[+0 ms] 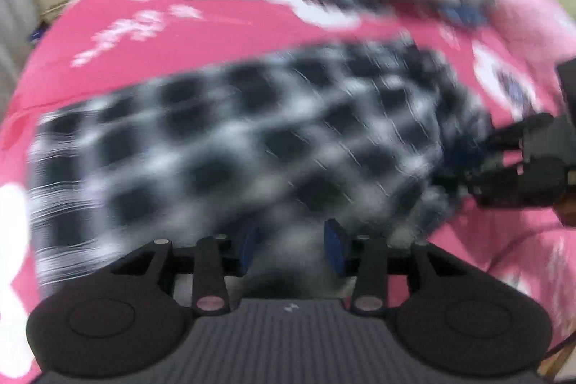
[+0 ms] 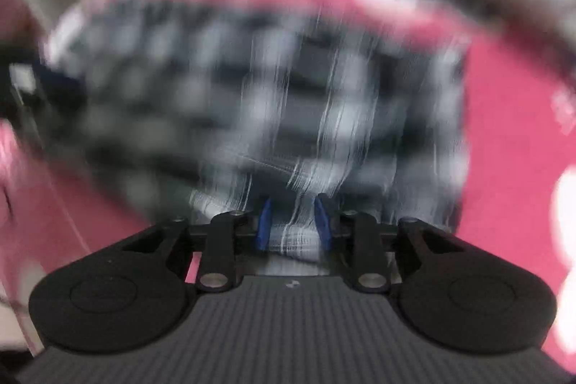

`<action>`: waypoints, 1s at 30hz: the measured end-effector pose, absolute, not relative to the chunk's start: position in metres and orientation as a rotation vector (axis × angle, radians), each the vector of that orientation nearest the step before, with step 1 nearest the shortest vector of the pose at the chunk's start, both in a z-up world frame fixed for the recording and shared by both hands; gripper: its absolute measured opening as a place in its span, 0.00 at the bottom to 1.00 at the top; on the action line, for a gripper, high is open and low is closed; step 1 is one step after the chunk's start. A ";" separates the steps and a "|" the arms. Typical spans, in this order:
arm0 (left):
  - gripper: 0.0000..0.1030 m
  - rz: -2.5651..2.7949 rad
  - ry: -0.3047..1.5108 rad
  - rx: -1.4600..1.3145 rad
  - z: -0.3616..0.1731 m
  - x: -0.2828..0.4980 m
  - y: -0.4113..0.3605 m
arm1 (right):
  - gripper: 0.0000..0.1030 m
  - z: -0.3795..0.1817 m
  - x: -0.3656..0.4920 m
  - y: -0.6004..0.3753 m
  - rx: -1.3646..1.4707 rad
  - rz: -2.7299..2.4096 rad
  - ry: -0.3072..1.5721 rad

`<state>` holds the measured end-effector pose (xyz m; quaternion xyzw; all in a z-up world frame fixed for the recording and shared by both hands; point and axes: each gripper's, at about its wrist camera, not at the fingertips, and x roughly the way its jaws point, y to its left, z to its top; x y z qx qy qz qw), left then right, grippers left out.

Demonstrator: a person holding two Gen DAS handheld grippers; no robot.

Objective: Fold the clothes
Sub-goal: 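Lay the folded plaid pants flat on the bedspread and open both grippers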

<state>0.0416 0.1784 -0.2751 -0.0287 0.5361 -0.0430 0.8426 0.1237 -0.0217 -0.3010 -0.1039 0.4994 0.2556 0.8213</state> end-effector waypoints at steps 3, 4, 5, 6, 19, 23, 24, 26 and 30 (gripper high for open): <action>0.40 -0.067 1.179 0.015 -0.281 0.053 0.157 | 0.23 -0.313 0.124 -0.019 -0.267 0.570 1.118; 0.40 -0.047 1.186 0.009 -0.280 0.057 0.155 | 0.23 -0.302 0.129 -0.021 -0.249 0.570 1.100; 0.40 -0.028 1.193 0.003 -0.279 0.060 0.153 | 0.23 -0.289 0.134 -0.023 -0.228 0.569 1.078; 0.41 -0.015 1.191 -0.010 -0.275 0.062 0.153 | 0.23 -0.280 0.138 -0.026 -0.211 0.573 1.052; 0.48 0.230 1.275 -0.216 -0.295 0.094 0.149 | 0.21 -0.296 0.238 -0.009 -0.288 0.549 0.928; 0.48 0.265 1.289 -0.223 -0.296 0.098 0.148 | 0.20 -0.292 0.244 0.005 -0.253 0.608 0.913; 0.48 0.274 1.294 -0.225 -0.296 0.099 0.147 | 0.20 -0.298 0.248 0.010 -0.257 0.617 0.925; 0.48 0.292 1.303 -0.231 -0.296 0.101 0.146 | 0.19 -0.325 0.263 0.015 -0.241 0.592 1.019; 0.49 0.317 1.312 -0.235 -0.296 0.104 0.145 | 0.19 -0.328 0.268 0.008 -0.149 0.570 1.034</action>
